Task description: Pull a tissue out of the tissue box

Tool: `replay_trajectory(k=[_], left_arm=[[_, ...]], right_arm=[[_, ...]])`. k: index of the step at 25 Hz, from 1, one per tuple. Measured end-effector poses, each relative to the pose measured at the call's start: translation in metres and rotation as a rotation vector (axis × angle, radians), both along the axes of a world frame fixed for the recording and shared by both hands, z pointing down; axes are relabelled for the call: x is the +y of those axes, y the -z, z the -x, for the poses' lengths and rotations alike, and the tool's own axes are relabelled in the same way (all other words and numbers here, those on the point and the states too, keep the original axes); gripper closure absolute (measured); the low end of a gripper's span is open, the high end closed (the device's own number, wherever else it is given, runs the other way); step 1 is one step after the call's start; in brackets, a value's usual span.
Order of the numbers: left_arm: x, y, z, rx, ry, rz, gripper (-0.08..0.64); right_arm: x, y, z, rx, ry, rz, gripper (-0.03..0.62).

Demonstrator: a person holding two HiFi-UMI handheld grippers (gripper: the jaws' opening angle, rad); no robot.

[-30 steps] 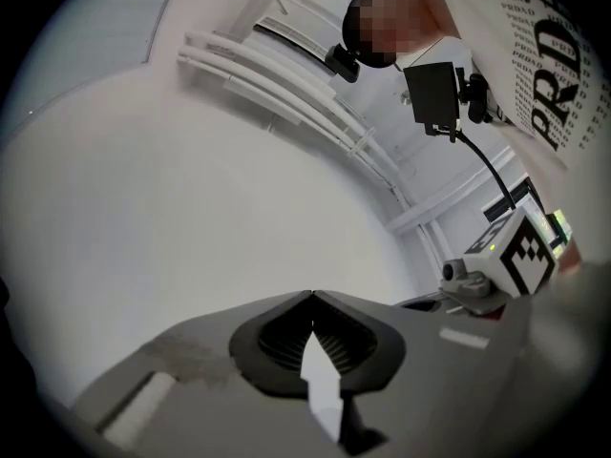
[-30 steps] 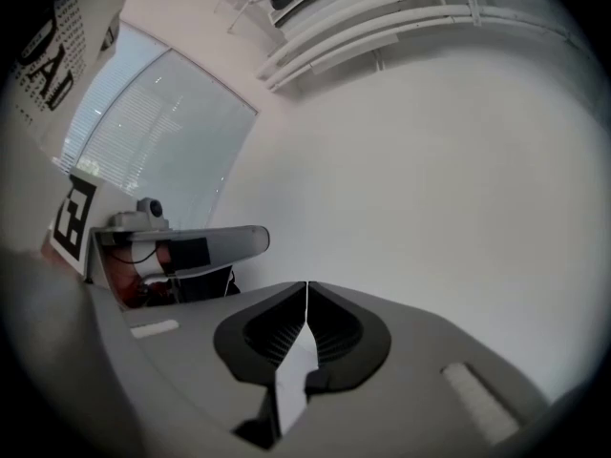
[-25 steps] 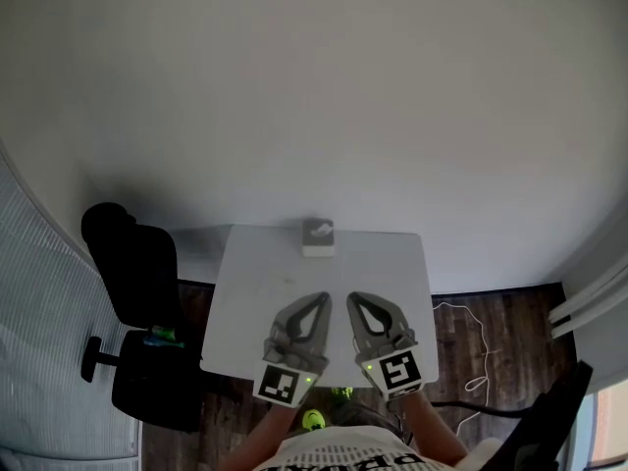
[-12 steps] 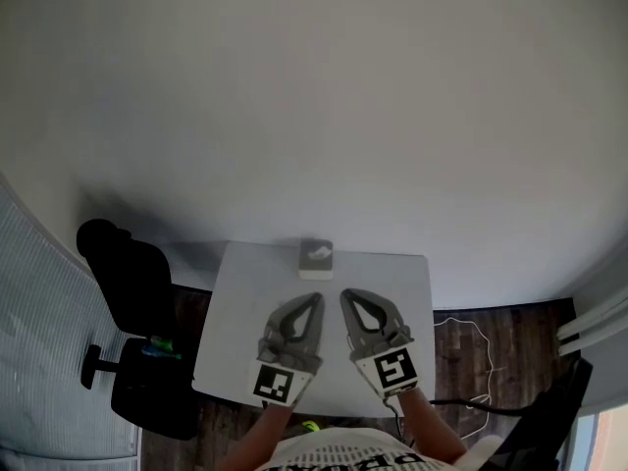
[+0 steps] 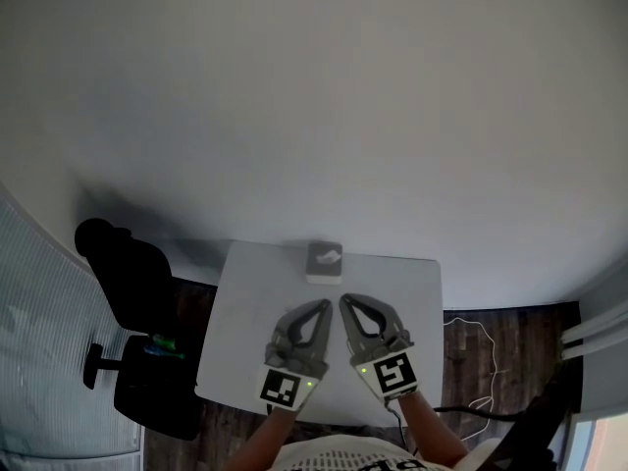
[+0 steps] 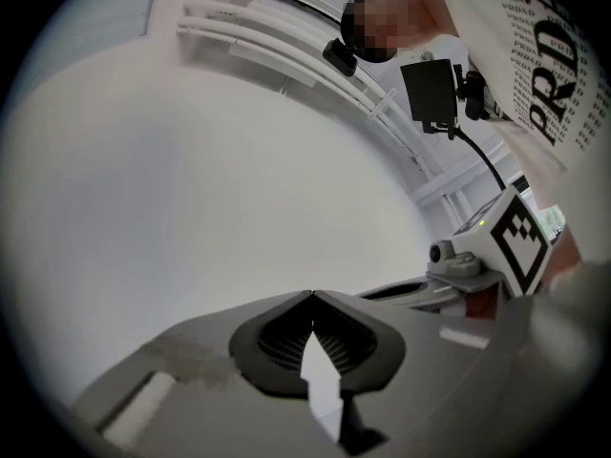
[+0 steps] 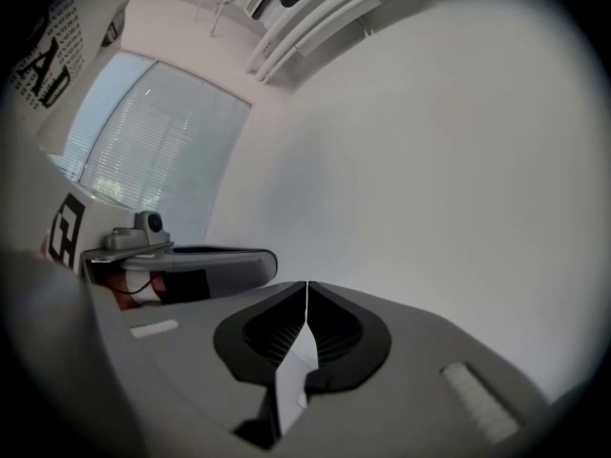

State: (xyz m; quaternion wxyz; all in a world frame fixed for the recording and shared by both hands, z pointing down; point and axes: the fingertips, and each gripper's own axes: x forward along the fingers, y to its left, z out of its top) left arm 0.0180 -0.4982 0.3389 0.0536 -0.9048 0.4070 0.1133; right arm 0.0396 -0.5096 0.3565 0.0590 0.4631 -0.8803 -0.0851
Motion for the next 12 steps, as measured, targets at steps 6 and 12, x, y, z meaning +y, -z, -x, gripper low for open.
replay_trajectory(k=[6, 12], left_arm=[[-0.016, -0.013, 0.014, -0.008, -0.033, 0.019, 0.568], [-0.037, -0.030, 0.019, -0.004, -0.050, 0.036, 0.568]], right_arm=[[-0.016, -0.020, 0.015, 0.003, -0.036, 0.057, 0.579], [-0.040, -0.041, 0.025, -0.005, -0.043, 0.080, 0.535]])
